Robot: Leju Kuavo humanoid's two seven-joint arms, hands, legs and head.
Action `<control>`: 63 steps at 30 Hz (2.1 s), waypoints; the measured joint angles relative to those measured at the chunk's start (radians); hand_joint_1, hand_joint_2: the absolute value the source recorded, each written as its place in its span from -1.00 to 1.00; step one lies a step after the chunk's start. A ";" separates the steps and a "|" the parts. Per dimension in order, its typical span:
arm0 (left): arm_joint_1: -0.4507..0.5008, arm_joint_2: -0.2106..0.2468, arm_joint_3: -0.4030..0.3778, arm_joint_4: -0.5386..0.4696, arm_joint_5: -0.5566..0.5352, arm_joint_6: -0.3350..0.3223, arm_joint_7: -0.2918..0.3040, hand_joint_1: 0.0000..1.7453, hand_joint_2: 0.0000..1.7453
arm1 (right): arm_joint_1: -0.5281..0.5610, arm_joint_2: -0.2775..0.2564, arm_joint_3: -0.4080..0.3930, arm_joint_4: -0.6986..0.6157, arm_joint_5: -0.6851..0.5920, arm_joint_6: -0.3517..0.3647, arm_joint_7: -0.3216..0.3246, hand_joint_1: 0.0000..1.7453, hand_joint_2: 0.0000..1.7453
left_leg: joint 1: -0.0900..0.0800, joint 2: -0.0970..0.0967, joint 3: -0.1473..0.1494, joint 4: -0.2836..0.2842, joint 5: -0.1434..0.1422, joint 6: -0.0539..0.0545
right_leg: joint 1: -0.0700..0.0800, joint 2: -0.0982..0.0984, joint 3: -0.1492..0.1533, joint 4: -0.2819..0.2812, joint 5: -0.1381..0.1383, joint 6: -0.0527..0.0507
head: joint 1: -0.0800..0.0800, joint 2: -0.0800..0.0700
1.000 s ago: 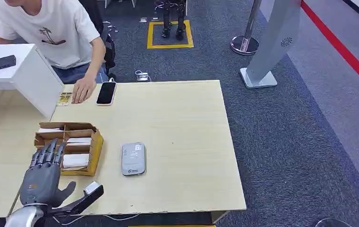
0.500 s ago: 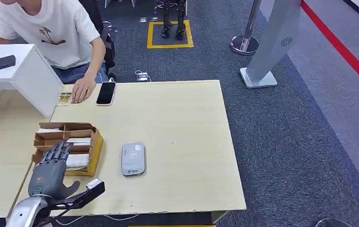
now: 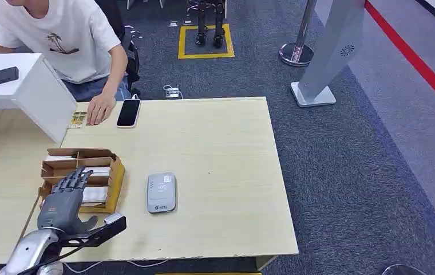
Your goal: Pass the card to the sensor for recognition and then transmit it.
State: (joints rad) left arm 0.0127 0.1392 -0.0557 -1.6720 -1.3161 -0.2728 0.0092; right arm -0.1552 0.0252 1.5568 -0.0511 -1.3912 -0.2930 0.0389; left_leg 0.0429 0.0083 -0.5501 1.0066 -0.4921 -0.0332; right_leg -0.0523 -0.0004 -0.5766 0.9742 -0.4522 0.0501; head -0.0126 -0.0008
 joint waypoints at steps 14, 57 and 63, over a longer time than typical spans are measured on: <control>-0.035 0.023 -0.044 0.024 0.003 -0.006 0.021 1.00 1.00 | 0.000 0.000 0.000 0.000 0.016 0.002 0.002 -1.00 -1.00 | 0.000 0.000 0.000 0.000 0.000 0.000 | 0.000 0.000 0.000 0.000 0.000 0.000 | 0.000 0.000; -0.125 0.065 -0.071 0.037 0.052 0.001 0.053 1.00 1.00 | -0.001 0.000 0.000 0.000 0.027 0.003 -0.002 -1.00 -1.00 | 0.000 0.000 0.000 0.000 0.000 0.000 | 0.000 0.000 0.000 0.000 0.000 0.000 | 0.000 0.000; -0.142 0.070 -0.071 0.037 0.059 -0.009 0.049 1.00 1.00 | -0.001 0.000 0.000 0.000 0.027 0.003 -0.003 -1.00 -1.00 | 0.000 0.000 0.000 0.000 0.000 0.000 | 0.000 0.000 0.000 0.000 0.000 0.000 | 0.000 0.000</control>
State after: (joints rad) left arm -0.1289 0.2094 -0.1270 -1.6354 -1.2566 -0.2815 0.0584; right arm -0.1560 0.0252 1.5572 -0.0511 -1.3645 -0.2899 0.0359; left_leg 0.0429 0.0085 -0.5501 1.0067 -0.4919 -0.0332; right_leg -0.0522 0.0001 -0.5766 0.9743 -0.4521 0.0500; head -0.0126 -0.0008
